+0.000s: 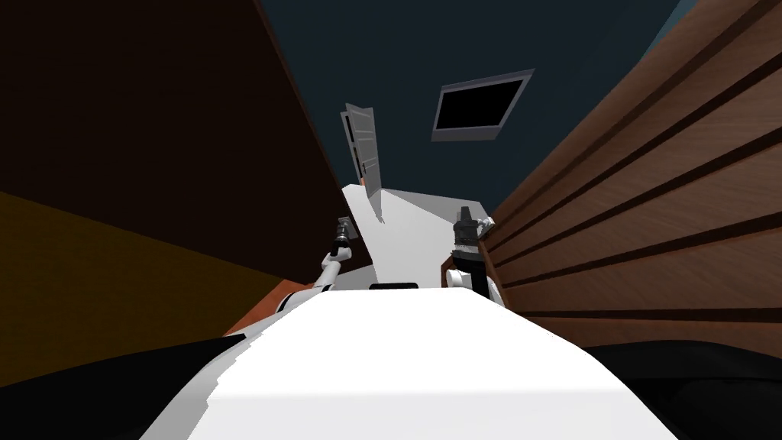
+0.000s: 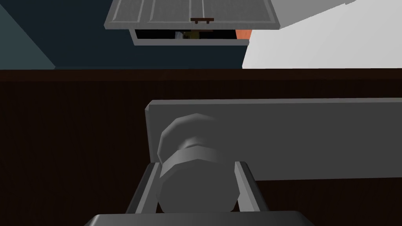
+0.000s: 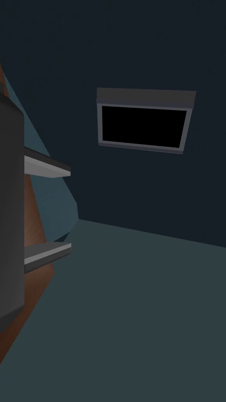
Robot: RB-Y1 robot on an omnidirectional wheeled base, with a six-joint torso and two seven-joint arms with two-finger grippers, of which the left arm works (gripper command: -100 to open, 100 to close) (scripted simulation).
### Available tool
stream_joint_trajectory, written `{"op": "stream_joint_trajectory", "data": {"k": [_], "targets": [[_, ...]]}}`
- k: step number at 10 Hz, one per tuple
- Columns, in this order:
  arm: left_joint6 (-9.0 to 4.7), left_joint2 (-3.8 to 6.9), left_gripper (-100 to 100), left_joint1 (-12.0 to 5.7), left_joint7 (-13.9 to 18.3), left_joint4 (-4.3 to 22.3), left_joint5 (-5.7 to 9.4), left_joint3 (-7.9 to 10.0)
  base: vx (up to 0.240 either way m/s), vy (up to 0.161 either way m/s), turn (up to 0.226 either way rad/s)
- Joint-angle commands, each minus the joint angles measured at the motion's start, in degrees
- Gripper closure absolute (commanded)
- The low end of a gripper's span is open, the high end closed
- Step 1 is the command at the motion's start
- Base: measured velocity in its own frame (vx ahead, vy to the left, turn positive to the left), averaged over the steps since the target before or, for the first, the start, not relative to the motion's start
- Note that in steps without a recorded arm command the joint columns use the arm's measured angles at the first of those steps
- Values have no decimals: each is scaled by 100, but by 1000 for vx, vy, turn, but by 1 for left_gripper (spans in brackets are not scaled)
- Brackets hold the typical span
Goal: Push the door open
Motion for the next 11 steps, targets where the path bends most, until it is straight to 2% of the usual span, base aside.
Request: {"op": "stream_joint_trajectory", "data": {"k": [1, 8, 9, 10, 11], "targets": [[-55, 63, 100, -29, -37, 41, 28, 112, 195, -30, 62], [-77, 119, 100, -30, -206, 101, 120, 503, 188, -72, 75], [-112, 107, 100, -59, -194, 182, 109, 465, 79, -34, 36], [-113, 145, 100, -51, -227, 176, 139, 567, 140, -19, 41], [-114, 152, 100, -48, -234, 179, 145, 590, 186, -42, 44]]}}
